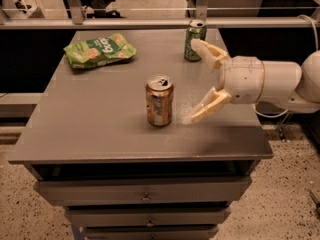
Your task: Place orange can upright
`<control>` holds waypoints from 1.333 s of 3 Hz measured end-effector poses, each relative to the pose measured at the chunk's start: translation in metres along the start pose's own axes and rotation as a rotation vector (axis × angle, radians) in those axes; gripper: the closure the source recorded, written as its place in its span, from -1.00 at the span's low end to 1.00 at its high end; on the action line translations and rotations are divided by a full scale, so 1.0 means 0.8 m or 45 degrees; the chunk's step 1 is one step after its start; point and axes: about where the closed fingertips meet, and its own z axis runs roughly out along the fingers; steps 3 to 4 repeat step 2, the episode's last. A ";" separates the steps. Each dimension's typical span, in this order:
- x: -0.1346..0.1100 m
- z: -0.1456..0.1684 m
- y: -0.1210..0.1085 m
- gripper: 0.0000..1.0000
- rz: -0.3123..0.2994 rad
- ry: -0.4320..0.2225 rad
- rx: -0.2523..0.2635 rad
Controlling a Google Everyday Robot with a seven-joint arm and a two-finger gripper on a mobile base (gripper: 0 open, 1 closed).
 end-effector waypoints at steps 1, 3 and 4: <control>-0.059 -0.053 -0.016 -1.00 -0.099 0.119 0.087; -0.072 -0.055 -0.020 -1.00 -0.121 0.124 0.096; -0.072 -0.055 -0.020 -1.00 -0.121 0.124 0.096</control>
Offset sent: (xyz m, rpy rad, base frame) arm -0.0092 -0.0337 0.0454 -0.0740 -0.0595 -0.0798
